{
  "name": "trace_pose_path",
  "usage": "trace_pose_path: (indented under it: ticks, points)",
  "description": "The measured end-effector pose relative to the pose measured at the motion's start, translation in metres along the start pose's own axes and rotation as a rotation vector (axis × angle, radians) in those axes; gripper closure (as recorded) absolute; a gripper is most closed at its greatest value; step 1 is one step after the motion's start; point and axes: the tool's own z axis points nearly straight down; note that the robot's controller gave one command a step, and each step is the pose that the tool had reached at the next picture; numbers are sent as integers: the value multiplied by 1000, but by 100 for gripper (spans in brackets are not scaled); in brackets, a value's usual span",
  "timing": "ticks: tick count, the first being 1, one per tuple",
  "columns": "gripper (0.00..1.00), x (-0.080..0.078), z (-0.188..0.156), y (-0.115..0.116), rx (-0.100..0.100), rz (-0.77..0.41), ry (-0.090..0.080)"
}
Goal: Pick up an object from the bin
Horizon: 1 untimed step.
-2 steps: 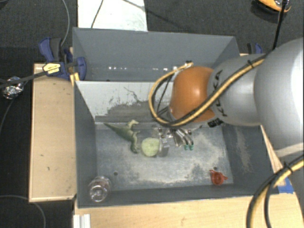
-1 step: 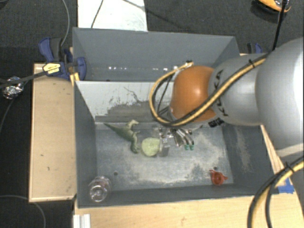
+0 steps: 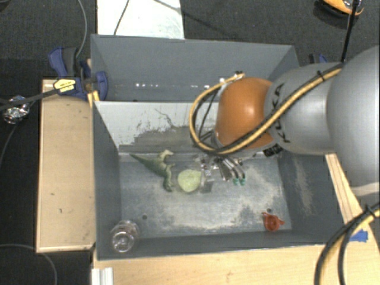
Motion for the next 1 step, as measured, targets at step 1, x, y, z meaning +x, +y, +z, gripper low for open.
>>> trace_pose_path:
  ticks: [1]
  points:
    - [100, -1, -17, 0, 0, 1, -4]
